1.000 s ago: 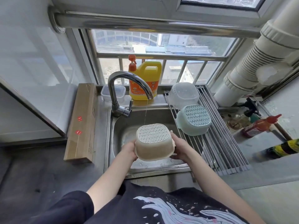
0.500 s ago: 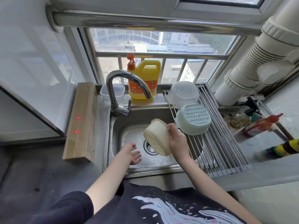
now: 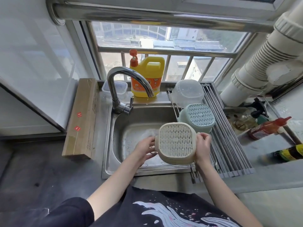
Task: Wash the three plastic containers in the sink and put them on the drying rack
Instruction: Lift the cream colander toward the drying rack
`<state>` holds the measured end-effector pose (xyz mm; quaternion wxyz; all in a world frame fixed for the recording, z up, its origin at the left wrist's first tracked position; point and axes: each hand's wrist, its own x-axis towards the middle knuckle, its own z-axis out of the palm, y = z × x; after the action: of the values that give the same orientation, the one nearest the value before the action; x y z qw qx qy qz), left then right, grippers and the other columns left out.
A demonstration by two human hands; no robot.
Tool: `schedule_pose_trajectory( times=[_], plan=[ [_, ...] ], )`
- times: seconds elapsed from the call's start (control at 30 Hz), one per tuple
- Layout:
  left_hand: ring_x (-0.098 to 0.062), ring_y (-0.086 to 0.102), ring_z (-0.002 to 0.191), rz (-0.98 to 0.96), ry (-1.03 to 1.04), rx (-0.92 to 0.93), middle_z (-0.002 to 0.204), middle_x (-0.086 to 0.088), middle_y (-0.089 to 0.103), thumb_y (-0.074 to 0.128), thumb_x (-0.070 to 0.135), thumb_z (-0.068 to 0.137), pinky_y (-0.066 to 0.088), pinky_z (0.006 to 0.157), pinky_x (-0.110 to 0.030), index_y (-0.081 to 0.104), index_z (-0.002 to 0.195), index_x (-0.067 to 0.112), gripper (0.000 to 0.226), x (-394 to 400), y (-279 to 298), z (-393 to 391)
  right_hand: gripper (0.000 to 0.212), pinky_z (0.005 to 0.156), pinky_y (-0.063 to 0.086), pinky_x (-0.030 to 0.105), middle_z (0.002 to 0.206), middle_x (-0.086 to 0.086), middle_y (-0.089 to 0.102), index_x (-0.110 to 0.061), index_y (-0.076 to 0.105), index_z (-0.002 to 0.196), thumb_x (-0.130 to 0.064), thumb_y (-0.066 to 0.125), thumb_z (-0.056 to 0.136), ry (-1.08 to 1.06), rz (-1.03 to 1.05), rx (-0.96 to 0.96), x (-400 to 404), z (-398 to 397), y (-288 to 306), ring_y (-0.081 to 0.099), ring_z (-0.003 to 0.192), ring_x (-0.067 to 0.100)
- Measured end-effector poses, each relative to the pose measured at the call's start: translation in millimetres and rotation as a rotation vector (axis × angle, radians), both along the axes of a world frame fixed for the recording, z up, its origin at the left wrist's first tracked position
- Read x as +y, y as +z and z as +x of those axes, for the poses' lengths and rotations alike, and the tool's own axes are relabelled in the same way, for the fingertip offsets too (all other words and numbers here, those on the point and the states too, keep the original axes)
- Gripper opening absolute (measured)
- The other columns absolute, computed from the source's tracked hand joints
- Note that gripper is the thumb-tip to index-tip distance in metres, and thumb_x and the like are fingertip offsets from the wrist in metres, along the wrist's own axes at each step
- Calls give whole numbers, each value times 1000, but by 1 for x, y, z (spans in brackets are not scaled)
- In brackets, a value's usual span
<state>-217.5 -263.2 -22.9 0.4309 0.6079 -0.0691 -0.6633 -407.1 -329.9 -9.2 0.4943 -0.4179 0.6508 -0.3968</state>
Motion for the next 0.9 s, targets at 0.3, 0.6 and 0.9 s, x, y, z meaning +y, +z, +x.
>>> schedule_pose_trajectory(
  times=[0.3, 0.6, 0.9],
  plan=[
    [-21, 64, 65, 5, -253, -210, 87, -15, 63, 58, -1, 87, 56, 52, -22, 57, 94, 6, 10, -10, -1, -72, 37, 76, 44, 27, 109, 11, 52, -20, 58, 97, -53, 42, 93, 0, 55, -46, 6, -85, -6, 53, 92, 15],
    [-30, 61, 97, -228, -679, -979, 102, -12, 69, 40, 22, 86, 50, 80, -36, 62, 108, 12, 33, -18, -18, -130, 20, 64, 43, 21, 101, 5, 63, -13, 58, 107, -28, 48, 98, 20, 17, 173, -21, -116, -8, 58, 90, 17],
    [-36, -6, 146, -38, -1022, -1056, 160, -12, -2, 42, 2, 85, 12, 119, -47, 5, 152, 27, 81, -18, -26, -156, 32, 68, 39, 33, 94, 11, 61, -8, 58, 101, -31, 35, 101, 105, 42, 590, -31, -129, -27, 54, 83, 24]
  ],
)
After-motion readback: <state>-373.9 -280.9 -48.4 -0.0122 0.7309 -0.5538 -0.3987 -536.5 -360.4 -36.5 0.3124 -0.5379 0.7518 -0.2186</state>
